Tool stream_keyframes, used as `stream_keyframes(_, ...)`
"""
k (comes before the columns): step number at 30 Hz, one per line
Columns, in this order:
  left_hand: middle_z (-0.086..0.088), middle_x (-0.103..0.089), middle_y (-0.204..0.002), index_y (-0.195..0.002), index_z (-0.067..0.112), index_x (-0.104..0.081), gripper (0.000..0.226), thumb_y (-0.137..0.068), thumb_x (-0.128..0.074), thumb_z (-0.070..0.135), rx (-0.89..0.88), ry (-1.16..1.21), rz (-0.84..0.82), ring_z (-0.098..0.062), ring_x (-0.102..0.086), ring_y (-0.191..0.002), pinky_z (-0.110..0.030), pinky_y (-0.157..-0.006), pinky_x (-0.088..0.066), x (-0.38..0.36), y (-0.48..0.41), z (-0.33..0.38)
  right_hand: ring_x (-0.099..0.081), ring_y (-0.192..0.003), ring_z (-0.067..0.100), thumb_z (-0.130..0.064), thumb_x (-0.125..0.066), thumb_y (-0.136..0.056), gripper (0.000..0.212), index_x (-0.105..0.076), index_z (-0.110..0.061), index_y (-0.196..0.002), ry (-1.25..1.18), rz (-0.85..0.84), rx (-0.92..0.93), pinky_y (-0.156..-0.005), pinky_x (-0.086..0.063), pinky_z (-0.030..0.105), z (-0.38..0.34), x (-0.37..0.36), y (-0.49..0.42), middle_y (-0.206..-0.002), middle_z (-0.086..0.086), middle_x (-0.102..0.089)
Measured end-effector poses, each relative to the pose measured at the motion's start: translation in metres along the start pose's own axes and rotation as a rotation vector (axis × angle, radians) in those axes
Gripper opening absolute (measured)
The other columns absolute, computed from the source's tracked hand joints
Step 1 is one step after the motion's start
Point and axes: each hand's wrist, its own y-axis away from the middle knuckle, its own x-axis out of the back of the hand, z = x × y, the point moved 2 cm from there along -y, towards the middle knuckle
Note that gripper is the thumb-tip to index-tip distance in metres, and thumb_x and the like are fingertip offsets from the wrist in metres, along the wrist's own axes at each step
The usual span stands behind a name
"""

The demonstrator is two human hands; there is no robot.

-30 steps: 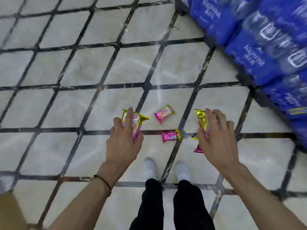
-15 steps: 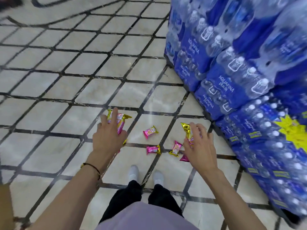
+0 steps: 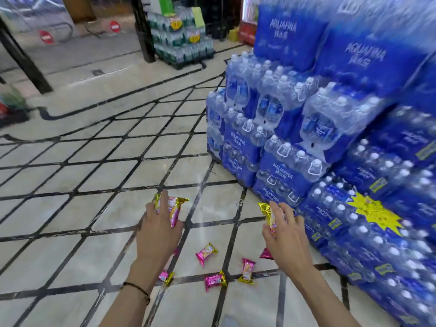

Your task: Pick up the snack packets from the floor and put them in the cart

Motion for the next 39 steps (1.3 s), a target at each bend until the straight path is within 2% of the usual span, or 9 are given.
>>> stream_keyframes(2,-0.011,-0.04,-0.127,-0.157,0.033,-0.011,0.087,-0.088,-0.063,0.033,-0.053,0.025,0.003,-0.036,-0.06,-0.093,-0.042,-0.067,-0.052,0.005,0.003,0.004,-0.046,-0.107,0.032,-0.036,-0.058,-0.096,0.06,-0.036,-0.025,-0.151,0.02,0.018,-0.054,-0.087,-0.047,0.041,-0.003,0.008,0.015,-0.151,0.002,-0.038)
stream_keyframes(5,-0.009,-0.039,-0.13,-0.157,0.033,-0.011,0.086,-0.089,-0.063,0.033,-0.129,0.025,-0.008,-0.031,-0.059,-0.095,-0.039,-0.066,-0.049,0.012,0.014,0.008,-0.046,-0.102,0.034,-0.032,-0.06,-0.094,0.059,-0.04,-0.021,-0.149,0.032,0.083,-0.115,-0.09,-0.046,0.046,-0.011,0.018,0.043,-0.149,0.004,-0.041)
stream_keyframes(10,-0.008,-0.036,-0.141,-0.158,0.034,-0.007,0.086,-0.092,-0.063,0.036,-0.304,0.026,-0.142,-0.029,-0.059,-0.107,-0.043,-0.078,-0.055,0.016,0.041,0.026,-0.048,-0.102,0.039,-0.028,-0.066,-0.089,0.062,-0.044,-0.018,-0.147,0.14,0.205,-0.242,-0.085,-0.049,0.048,-0.021,0.037,0.103,-0.146,0.009,-0.045)
stream_keyframes(13,-0.01,-0.037,-0.144,-0.156,0.035,-0.008,0.085,-0.092,-0.063,0.038,-0.449,-0.017,-0.191,-0.029,-0.059,-0.111,-0.043,-0.083,-0.056,0.017,0.056,0.051,-0.048,-0.107,0.039,-0.032,-0.061,-0.091,0.061,-0.042,-0.02,-0.148,0.203,0.237,-0.353,-0.086,-0.05,0.048,-0.02,0.052,0.145,-0.149,0.007,-0.044)
stream_keyframes(19,-0.009,-0.039,-0.134,-0.159,0.031,-0.012,0.084,-0.092,-0.061,0.038,-0.713,-0.013,-0.257,-0.03,-0.057,-0.107,-0.04,-0.075,-0.05,0.0,0.112,0.121,-0.049,-0.103,0.037,-0.03,-0.065,-0.088,0.061,-0.045,-0.02,-0.144,0.247,0.317,-0.597,-0.087,-0.051,0.048,0.018,0.094,0.245,-0.145,0.008,-0.048)
stream_keyframes(23,-0.009,-0.04,-0.13,-0.159,0.03,-0.014,0.084,-0.09,-0.062,0.041,-0.884,-0.008,-0.331,-0.033,-0.06,-0.104,-0.042,-0.076,-0.053,-0.02,0.176,0.169,-0.049,-0.099,0.038,-0.028,-0.067,-0.083,0.065,-0.047,-0.019,-0.144,0.283,0.354,-0.797,-0.084,-0.05,0.045,0.055,0.122,0.319,-0.142,0.009,-0.05)
stream_keyframes(28,-0.009,-0.04,-0.128,-0.157,0.033,-0.015,0.083,-0.088,-0.061,0.037,-1.021,0.033,-0.402,-0.037,-0.059,-0.105,-0.047,-0.076,-0.053,-0.038,0.268,0.227,-0.05,-0.107,0.037,-0.033,-0.059,-0.089,0.064,-0.038,-0.022,-0.148,0.279,0.402,-1.01,-0.084,-0.049,0.045,0.098,0.154,0.411,-0.149,0.005,-0.042)
stream_keyframes(34,-0.011,-0.036,-0.137,-0.155,0.037,-0.015,0.079,-0.09,-0.059,0.04,-1.138,0.059,-0.427,-0.04,-0.056,-0.113,-0.05,-0.078,-0.049,-0.064,0.4,0.3,-0.051,-0.107,0.036,-0.033,-0.059,-0.088,0.061,-0.041,-0.021,-0.145,0.329,0.438,-1.149,-0.085,-0.049,0.045,0.168,0.196,0.527,-0.145,0.008,-0.046)
stream_keyframes(39,-0.014,-0.034,-0.144,-0.155,0.035,-0.017,0.076,-0.092,-0.059,0.037,-1.227,0.122,-0.448,-0.042,-0.055,-0.114,-0.054,-0.081,-0.049,-0.086,0.515,0.352,-0.05,-0.112,0.038,-0.038,-0.056,-0.094,0.06,-0.037,-0.023,-0.148,0.351,0.468,-1.233,-0.084,-0.051,0.044,0.228,0.229,0.618,-0.15,0.006,-0.04)
